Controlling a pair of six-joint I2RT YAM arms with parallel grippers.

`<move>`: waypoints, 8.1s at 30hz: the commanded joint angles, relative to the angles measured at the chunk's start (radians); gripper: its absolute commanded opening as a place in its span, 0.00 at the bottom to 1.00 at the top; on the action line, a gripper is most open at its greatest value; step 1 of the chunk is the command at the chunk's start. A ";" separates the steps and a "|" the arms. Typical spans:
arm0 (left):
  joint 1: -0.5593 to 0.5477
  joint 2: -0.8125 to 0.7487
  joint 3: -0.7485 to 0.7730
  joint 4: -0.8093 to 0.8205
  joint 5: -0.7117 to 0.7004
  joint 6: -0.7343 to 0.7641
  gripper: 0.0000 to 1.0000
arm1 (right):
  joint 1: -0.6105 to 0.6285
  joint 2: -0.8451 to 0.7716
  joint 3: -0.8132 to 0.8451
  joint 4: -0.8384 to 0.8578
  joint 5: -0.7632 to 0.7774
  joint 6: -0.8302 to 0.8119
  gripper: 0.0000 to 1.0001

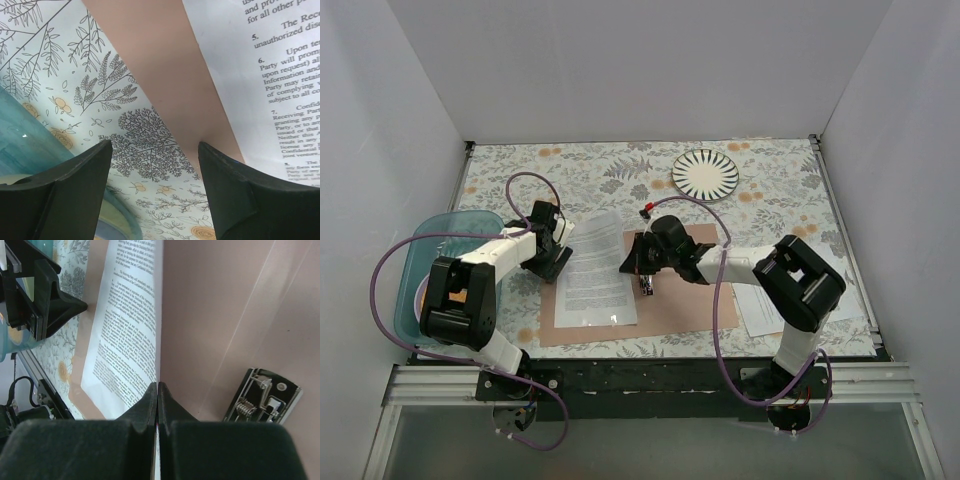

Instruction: Put the files into the folder

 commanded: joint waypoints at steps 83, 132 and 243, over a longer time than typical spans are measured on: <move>0.051 0.049 0.054 0.042 -0.047 -0.032 0.66 | 0.069 0.084 0.039 -0.002 -0.051 -0.007 0.01; -0.164 0.124 0.327 -0.176 0.233 -0.225 0.68 | 0.109 0.121 0.117 -0.123 0.050 -0.020 0.39; -0.442 0.283 0.288 0.032 0.513 -0.339 0.00 | 0.020 -0.102 -0.321 -0.057 0.304 0.085 0.01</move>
